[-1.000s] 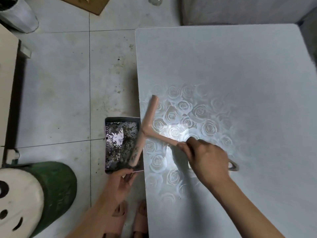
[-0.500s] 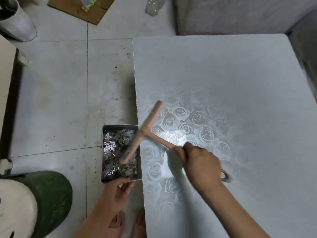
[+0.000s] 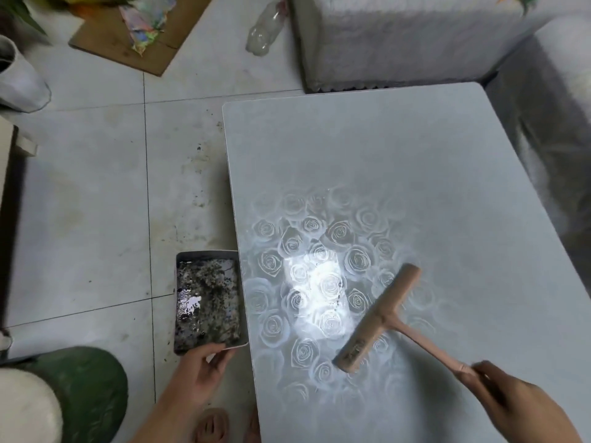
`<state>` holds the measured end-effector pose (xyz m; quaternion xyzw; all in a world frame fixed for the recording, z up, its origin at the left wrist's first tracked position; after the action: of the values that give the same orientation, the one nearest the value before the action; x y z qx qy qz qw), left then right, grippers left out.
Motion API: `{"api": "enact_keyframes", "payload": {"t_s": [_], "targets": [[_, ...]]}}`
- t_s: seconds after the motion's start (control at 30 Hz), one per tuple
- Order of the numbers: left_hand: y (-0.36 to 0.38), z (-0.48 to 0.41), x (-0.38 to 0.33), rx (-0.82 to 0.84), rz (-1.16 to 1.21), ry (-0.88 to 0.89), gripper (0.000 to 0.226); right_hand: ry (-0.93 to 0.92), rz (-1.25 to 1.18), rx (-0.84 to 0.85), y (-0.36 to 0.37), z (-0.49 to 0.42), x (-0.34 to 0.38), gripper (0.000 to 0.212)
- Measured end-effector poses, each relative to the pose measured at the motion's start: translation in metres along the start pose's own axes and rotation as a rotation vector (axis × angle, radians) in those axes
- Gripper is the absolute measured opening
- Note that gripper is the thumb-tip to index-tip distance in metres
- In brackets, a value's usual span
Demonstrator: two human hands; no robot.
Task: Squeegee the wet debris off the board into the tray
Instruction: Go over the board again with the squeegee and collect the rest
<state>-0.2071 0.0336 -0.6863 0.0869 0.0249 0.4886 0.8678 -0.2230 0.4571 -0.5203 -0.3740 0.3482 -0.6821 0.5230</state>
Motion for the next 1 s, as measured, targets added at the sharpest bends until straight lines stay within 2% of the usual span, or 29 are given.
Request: {"api": "enact_keyframes", "payload": {"t_s": [0.1,0.23,0.33,0.43,0.47,0.53,0.6,0.67,0.73,0.8,0.93,1.0], "targets": [[0.007,0.003,-0.005,0.002,-0.020,-0.001,0.018,-0.094,0.028,0.073,0.010,-0.023,0.025,0.024],[0.021,0.004,-0.011,0.030,-0.045,0.061,0.020,-0.344,0.008,0.060,0.024,-0.086,0.116,0.033],[0.034,0.006,-0.016,0.076,-0.066,0.090,0.034,-0.456,0.016,0.043,0.023,-0.117,0.169,0.034],[0.040,0.006,-0.028,0.055,-0.079,0.111,0.032,-0.485,0.037,-0.021,-0.005,-0.115,0.141,0.035],[0.042,0.006,-0.034,0.052,-0.085,0.111,0.029,-0.461,0.036,-0.035,-0.018,-0.111,0.117,0.038],[0.050,0.004,-0.042,0.063,-0.103,0.107,0.038,-0.376,0.068,-0.056,-0.045,-0.103,0.067,0.046],[0.057,0.002,-0.049,0.074,-0.099,0.102,0.043,-0.307,0.148,-0.010,-0.058,-0.099,0.033,0.049],[0.063,0.001,-0.058,0.060,-0.097,0.103,0.030,-0.295,0.195,0.050,-0.056,-0.107,0.034,0.038],[0.068,-0.001,-0.066,0.050,-0.089,0.103,0.021,-0.346,0.183,0.062,-0.045,-0.124,0.066,0.028],[0.072,-0.002,-0.070,0.044,-0.088,0.093,0.020,-0.443,0.158,0.065,-0.030,-0.147,0.116,0.029],[0.080,-0.002,-0.079,0.064,-0.111,0.109,0.043,-0.648,0.136,0.050,-0.009,-0.181,0.230,0.028],[0.081,-0.002,-0.079,0.082,-0.109,0.111,0.036,-0.712,0.202,-0.038,-0.019,-0.190,0.249,0.031]]}}
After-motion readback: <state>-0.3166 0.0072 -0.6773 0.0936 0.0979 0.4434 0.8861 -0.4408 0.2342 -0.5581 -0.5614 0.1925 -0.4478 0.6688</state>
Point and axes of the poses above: each hand's wrist, its own z-axis away from the middle knuckle, its own y-axis out of the palm, x = y × z, the point moved 5 cm from there along -z, towards the middle knuckle, and after that the axes turned 11 degrees about -y, right-handed, at the moved point
